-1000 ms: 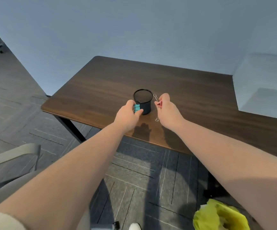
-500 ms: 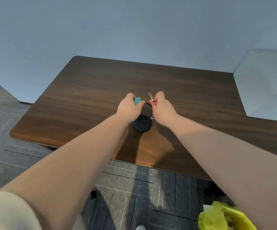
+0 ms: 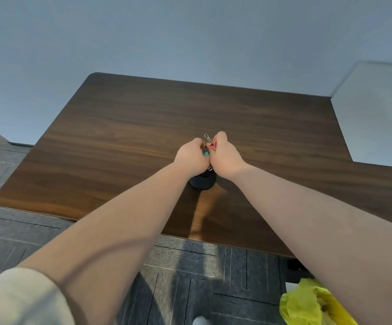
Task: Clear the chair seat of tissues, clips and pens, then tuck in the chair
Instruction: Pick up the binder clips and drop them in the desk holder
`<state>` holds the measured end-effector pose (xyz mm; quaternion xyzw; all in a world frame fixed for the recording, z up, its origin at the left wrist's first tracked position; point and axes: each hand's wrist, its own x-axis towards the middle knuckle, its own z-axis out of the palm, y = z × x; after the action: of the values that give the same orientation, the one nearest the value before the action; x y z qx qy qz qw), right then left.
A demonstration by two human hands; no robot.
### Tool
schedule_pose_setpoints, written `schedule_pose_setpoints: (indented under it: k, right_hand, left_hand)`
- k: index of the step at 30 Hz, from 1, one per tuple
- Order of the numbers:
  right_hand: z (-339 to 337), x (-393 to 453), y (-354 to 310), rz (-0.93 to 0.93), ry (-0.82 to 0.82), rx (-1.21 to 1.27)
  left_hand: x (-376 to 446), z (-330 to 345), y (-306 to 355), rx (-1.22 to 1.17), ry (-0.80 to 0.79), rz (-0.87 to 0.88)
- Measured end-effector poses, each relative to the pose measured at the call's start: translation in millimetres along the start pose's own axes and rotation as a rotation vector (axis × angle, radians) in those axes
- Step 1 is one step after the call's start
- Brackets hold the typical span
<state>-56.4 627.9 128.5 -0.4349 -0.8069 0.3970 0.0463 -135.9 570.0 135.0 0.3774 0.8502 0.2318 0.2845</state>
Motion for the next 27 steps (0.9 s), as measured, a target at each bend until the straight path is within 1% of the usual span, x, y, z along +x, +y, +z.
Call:
schedule_pose_setpoints:
  k: [5,10,15,19,27]
  right_hand:
    - [3.0,3.6,-1.3,0.0,-0.015,-0.031]
    - [5.0,5.2,-4.5,0.011,-0.02,-0.086]
    - [7.4,8.7,-7.4,0.032,-0.023,-0.14]
    - [9.5,8.5,-10.1,0.019,-0.055,-0.2]
    - [2.7,4.5,-9.5,-0.022,0.007,-0.295]
  left_hand:
    - [0.2,-5.7,-4.4,0.0,-0.012,0.031]
    - [-2.1,-15.6,-6.2,0.0,-0.075,0.06]
    - [0.8,-23.0,-6.8,0.063,-0.132,0.07]
    - [2.4,-25.9,-7.7,0.17,-0.106,0.125]
    - [1.7,-30.7,-16.5,0.283,-0.071,0.182]
